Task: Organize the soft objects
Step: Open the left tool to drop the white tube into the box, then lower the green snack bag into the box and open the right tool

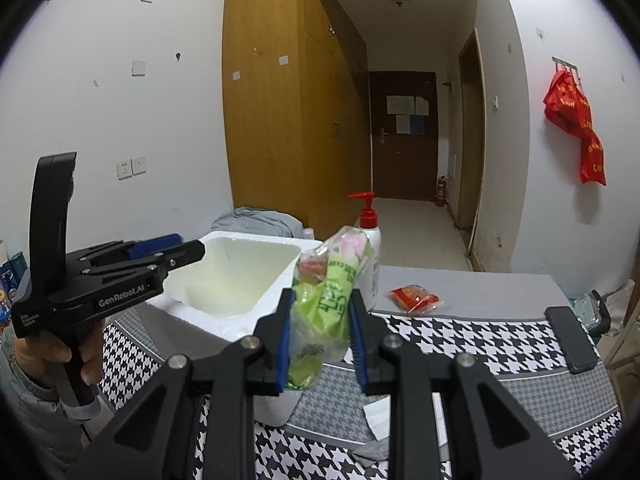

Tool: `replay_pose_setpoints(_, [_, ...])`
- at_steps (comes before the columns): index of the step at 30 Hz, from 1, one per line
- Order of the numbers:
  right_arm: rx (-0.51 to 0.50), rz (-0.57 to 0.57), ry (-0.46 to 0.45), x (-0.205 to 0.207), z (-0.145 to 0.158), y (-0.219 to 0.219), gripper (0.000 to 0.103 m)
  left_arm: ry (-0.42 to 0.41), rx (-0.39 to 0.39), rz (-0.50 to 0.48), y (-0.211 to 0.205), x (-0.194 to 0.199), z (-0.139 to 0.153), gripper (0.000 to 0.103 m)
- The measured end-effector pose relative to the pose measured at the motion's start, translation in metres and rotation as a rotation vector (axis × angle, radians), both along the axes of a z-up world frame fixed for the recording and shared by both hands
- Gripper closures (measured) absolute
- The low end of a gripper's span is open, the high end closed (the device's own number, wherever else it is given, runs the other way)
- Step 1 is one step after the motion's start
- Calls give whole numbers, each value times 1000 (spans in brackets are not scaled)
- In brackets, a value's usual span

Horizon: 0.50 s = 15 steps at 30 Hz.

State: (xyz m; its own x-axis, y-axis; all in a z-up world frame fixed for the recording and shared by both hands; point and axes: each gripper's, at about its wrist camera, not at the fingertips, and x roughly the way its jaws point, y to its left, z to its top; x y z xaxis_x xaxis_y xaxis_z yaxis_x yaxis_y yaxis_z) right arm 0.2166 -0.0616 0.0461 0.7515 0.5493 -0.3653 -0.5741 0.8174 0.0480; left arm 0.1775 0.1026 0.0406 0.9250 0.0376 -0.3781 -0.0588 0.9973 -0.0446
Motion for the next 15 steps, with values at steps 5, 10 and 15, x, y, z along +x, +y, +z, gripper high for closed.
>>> replay_pose_setpoints(5, [-4, 0, -1, -1, 0, 5, 74, -63, 17, 51, 5, -17, 8, 1])
replay_pose_setpoints(10, [0, 13, 1, -1, 0, 7, 74, -67, 42, 74, 11, -25, 11, 1])
replay_pose_setpoints(15, [-2, 29, -3, -1, 1, 13, 74, -73, 43, 110, 23, -34, 14, 1])
